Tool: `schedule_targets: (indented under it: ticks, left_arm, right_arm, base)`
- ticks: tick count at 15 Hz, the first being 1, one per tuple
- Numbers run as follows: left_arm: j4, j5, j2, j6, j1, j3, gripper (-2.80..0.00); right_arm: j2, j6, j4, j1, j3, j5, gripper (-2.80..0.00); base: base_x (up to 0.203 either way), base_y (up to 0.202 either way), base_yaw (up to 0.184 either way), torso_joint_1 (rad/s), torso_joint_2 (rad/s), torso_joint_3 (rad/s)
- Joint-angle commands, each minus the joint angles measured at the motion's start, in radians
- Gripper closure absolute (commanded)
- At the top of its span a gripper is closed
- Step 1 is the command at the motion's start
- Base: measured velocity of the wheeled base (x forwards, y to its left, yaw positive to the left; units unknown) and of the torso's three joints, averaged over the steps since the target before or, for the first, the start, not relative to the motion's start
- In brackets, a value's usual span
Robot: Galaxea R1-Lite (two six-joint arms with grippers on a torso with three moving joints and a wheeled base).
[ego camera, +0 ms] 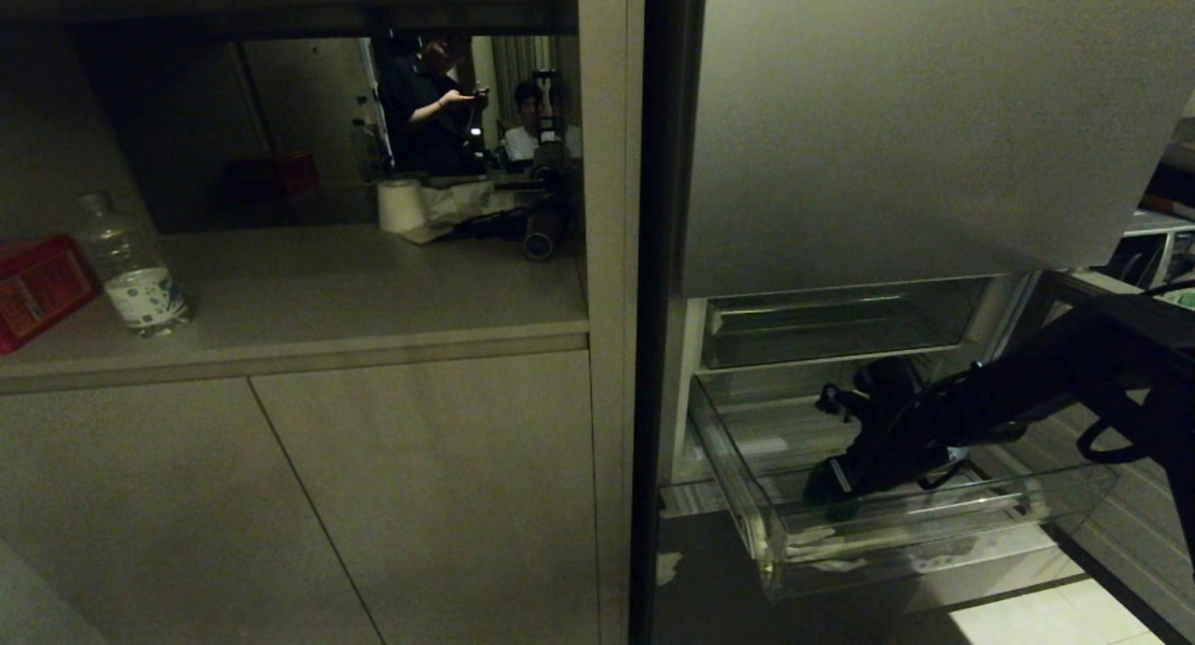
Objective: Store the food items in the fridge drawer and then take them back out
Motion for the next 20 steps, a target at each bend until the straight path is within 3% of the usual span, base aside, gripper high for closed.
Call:
schedule_targets:
  ticks: [1, 5, 10, 16, 18, 20]
  left_arm:
    - [-0.001, 0.0, 0.001, 0.0, 0.0, 0.0, 0.0]
    - [-0.001, 0.0, 0.001, 0.0, 0.0, 0.0, 0.0]
    - [0.0, 0.0, 0.001, 0.0, 0.0, 0.0, 0.0]
    - [0.0, 0.0, 0.001, 0.0, 0.0, 0.0, 0.0]
    - [0.0, 0.0, 0.001, 0.0, 0.0, 0.0, 0.0]
    - [-0.001, 0.0, 0.001, 0.0, 0.0, 0.0, 0.0]
  right_arm:
    - [-0.035, 0.001, 0.001, 0.001, 0.024, 0.001, 0.0]
    - [-0.194, 0.01, -0.001, 0.028, 0.099, -0.002, 0.0]
    - [-0.547, 0.033, -0.001, 0.061, 0.303, -0.059, 0.0]
    - [-1.064, 0.085, -0.002, 0.053, 0.593, -0.218, 0.0]
    - [-1.211, 0.107, -0.001, 0.006, 0.669, -0.291, 0.0]
    - [-1.321, 0.106, -0.001, -0.119, 0.738, -0.335, 0.0]
  base:
    - [0.0, 0.0, 0.0, 0.0, 0.0, 0.0]
    - [0.0, 0.0, 0.0, 0.0, 0.0, 0.0]
    - [0.0, 0.0, 0.0, 0.0, 0.0, 0.0]
    - [0.0, 0.0, 0.0, 0.0, 0.0, 0.0]
    - [0.0, 0.0, 0.0, 0.0, 0.0, 0.0]
    - [0.0, 0.0, 0.0, 0.0, 0.0, 0.0]
